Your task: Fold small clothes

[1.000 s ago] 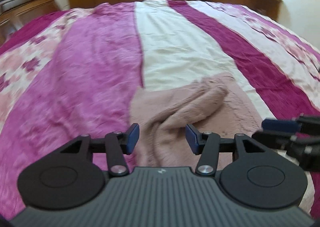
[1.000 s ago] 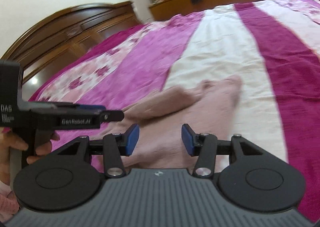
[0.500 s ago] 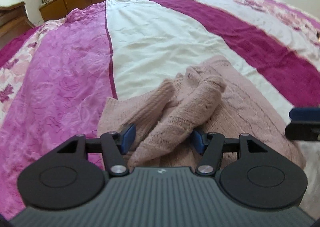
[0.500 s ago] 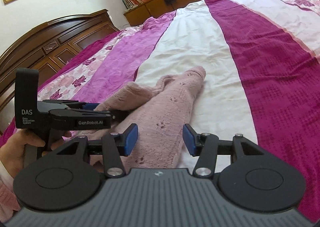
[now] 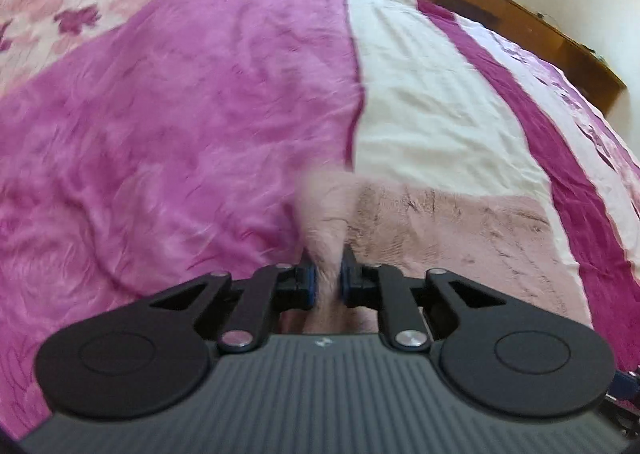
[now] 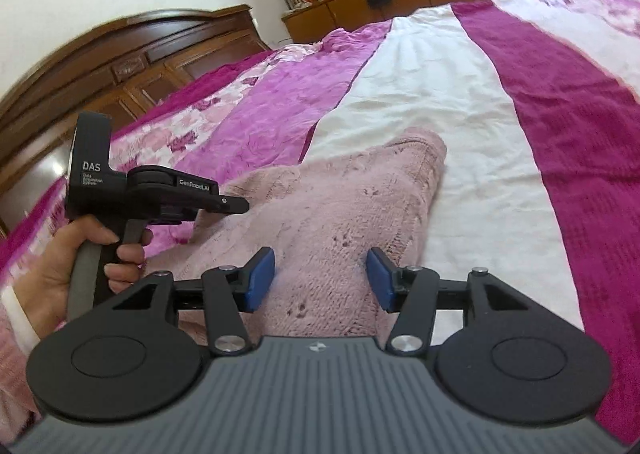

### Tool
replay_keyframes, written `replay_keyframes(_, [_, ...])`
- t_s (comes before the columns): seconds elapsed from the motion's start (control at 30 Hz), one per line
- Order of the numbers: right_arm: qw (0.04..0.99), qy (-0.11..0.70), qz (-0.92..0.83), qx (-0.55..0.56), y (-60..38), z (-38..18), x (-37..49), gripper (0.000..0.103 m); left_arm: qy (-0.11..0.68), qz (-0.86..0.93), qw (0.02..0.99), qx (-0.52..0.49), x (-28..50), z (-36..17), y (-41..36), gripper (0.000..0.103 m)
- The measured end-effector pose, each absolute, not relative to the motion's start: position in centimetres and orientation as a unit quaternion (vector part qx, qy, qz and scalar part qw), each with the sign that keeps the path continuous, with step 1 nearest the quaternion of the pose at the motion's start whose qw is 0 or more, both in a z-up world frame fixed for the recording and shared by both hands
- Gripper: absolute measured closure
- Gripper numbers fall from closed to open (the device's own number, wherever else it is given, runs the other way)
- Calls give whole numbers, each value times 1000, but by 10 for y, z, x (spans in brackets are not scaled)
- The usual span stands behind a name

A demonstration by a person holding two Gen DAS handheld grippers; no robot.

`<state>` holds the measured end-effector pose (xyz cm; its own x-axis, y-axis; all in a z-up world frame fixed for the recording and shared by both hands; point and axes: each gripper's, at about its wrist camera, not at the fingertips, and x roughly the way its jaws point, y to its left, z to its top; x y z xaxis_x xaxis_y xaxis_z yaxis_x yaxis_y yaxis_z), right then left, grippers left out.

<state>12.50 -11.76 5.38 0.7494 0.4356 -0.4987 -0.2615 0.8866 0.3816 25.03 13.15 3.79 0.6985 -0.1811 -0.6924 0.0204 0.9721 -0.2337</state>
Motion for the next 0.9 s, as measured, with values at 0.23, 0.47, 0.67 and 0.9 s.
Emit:
replay_keyframes(0.23, [921,306,188,153,-122,52,126,43,386,-57,917,-81,232,48,132,62])
replay_keyframes(0.47, [909,311,163,223,-142,47,131,31,412,-83,901,-105,202,53,147,37])
replay_keyframes(0.67, [867,352,179,303,-157,23,149,25,438,-97,883,-142,184,40,155,32])
replay_keyframes(0.9, [829,375,211,357,-154,-6,172,21,464,-158,832,-258,186,18,159,29])
